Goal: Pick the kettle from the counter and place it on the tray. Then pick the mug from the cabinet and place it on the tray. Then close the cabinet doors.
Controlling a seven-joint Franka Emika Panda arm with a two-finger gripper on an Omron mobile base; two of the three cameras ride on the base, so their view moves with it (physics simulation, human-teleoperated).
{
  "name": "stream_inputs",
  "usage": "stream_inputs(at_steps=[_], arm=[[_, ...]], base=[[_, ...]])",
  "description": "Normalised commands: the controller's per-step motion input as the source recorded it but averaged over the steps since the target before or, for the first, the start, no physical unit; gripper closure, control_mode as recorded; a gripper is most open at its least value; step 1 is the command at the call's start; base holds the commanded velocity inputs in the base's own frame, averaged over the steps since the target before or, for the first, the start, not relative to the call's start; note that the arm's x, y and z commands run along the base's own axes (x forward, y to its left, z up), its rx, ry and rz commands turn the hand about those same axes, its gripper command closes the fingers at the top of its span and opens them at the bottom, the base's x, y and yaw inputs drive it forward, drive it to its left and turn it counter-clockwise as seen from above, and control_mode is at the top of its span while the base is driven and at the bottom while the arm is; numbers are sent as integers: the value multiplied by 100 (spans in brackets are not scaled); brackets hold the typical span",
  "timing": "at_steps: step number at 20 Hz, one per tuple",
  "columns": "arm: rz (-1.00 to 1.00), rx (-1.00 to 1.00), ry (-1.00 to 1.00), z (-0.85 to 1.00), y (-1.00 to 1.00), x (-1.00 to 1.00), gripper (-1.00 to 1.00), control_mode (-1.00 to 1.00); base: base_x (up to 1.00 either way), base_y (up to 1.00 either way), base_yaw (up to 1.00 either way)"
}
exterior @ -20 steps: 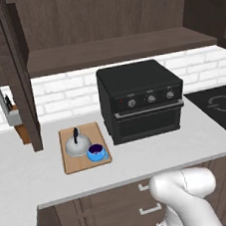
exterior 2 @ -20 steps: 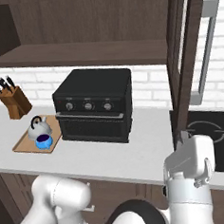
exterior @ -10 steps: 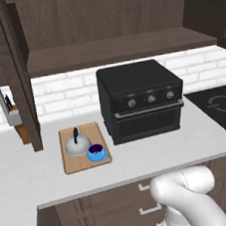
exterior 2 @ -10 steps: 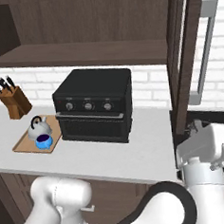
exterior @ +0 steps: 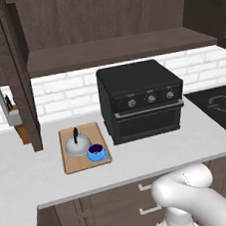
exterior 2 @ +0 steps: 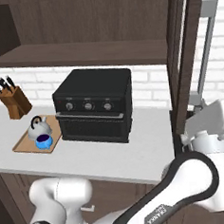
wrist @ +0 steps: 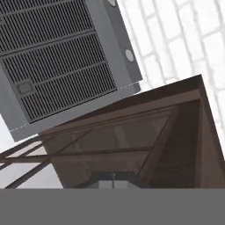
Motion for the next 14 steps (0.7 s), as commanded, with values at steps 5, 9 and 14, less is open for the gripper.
stream_inputs(at_steps=[5,9,14], arm=[[19,0,-22,53,33,-25,100,-100],[28,-7,-17,13,99,-52,100,-100],[29,-5,-22,30,100,-45,100,-100]], base=[[0,0,0],[0,0,0],[0,0,0]])
